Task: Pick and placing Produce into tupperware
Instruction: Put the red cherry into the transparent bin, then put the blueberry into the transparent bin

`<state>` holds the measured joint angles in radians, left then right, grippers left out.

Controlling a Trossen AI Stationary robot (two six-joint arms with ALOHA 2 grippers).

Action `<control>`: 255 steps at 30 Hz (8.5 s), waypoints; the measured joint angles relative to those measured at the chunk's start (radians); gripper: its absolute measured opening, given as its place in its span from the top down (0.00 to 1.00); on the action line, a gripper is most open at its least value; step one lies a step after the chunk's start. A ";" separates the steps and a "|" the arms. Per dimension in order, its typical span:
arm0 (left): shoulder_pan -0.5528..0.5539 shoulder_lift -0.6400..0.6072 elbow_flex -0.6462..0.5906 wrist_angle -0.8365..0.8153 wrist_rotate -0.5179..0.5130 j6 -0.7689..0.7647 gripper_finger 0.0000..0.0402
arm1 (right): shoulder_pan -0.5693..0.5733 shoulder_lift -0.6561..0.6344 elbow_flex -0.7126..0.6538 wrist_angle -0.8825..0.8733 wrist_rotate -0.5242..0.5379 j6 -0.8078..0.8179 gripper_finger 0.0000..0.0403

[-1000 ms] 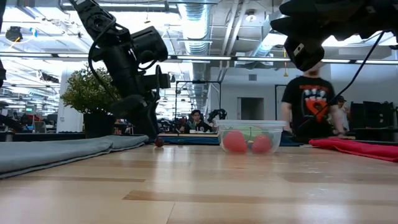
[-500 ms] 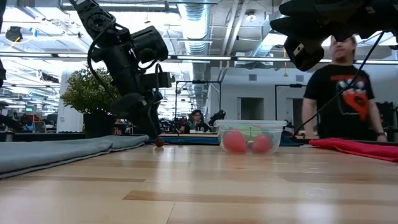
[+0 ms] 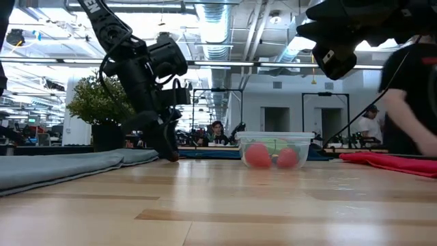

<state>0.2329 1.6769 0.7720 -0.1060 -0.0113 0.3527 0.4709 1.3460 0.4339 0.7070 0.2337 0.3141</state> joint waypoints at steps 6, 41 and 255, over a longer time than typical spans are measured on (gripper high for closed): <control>0.006 0.020 0.003 0.011 0.010 0.005 0.58 | 0.000 0.000 0.000 0.000 0.000 0.000 0.69; -0.034 0.027 0.323 -0.164 0.073 0.006 0.82 | -0.015 0.000 0.000 0.004 0.108 -0.053 0.69; 0.081 0.319 0.554 -0.579 -0.016 -0.040 0.60 | 0.077 -0.048 0.000 -0.027 0.135 -0.077 0.69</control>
<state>0.3140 1.9957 1.3262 -0.6853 -0.0271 0.3130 0.5476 1.2980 0.4343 0.6802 0.3687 0.2371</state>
